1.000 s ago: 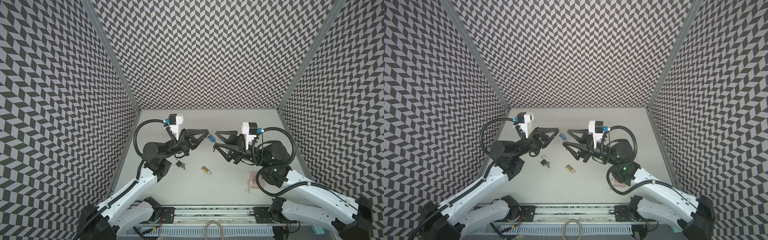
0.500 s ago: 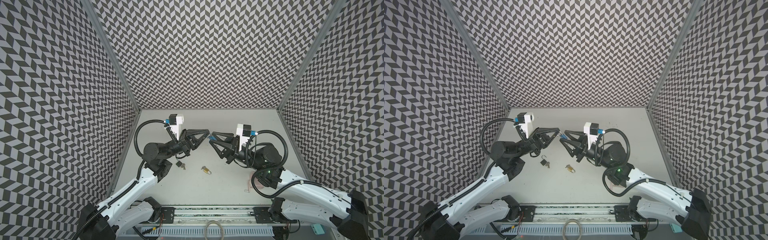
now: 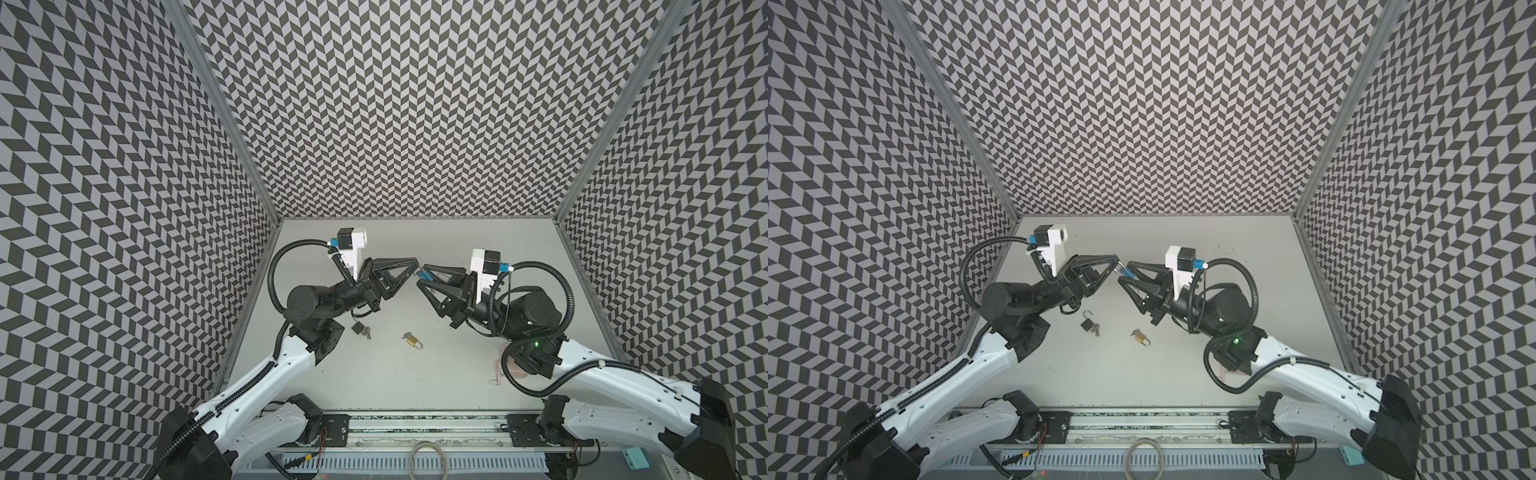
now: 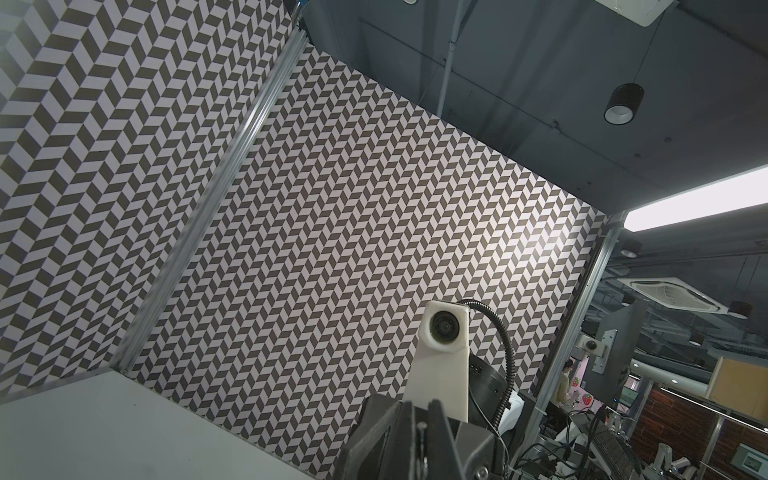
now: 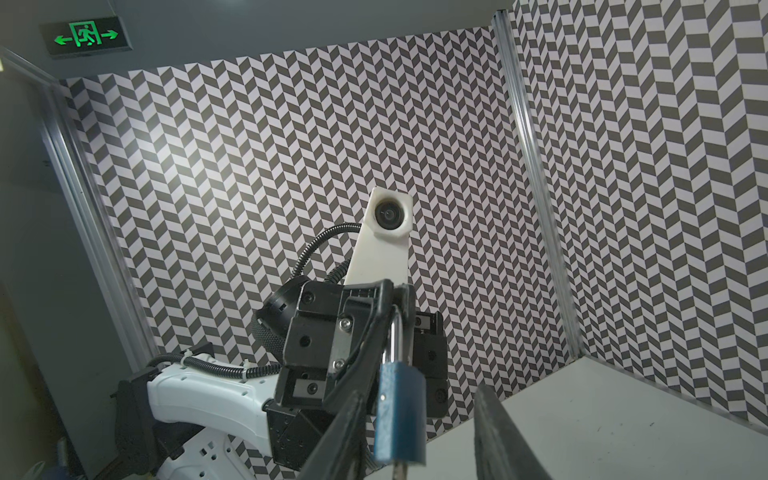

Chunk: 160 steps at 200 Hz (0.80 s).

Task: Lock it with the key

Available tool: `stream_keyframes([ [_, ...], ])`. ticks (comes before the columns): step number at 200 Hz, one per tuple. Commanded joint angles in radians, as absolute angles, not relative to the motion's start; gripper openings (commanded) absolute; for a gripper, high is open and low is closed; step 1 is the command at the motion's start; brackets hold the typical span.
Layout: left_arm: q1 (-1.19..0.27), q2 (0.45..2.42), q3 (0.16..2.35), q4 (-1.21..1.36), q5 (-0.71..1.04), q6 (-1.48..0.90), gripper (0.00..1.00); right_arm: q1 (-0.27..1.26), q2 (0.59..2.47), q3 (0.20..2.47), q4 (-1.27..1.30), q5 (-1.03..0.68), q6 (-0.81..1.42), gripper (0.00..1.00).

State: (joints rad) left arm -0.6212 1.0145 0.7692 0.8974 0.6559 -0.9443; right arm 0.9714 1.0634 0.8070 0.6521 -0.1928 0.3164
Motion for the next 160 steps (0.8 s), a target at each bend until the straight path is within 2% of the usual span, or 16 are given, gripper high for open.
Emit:
stream_keyframes([
  [1,-0.624,1.002,0.789,0.945,0.644,-0.962,0.0,0.978,1.035,0.811,0.707,-0.177,0.309,0.41],
  [84,-0.624,1.006,0.786,0.949,0.644,-0.966,0.0,0.979,1.046,0.819,0.7,-0.186,0.315,0.27],
  [160,-0.624,1.008,0.778,0.946,0.64,-0.967,0.0,0.979,1.045,0.83,0.682,-0.19,0.324,0.0],
])
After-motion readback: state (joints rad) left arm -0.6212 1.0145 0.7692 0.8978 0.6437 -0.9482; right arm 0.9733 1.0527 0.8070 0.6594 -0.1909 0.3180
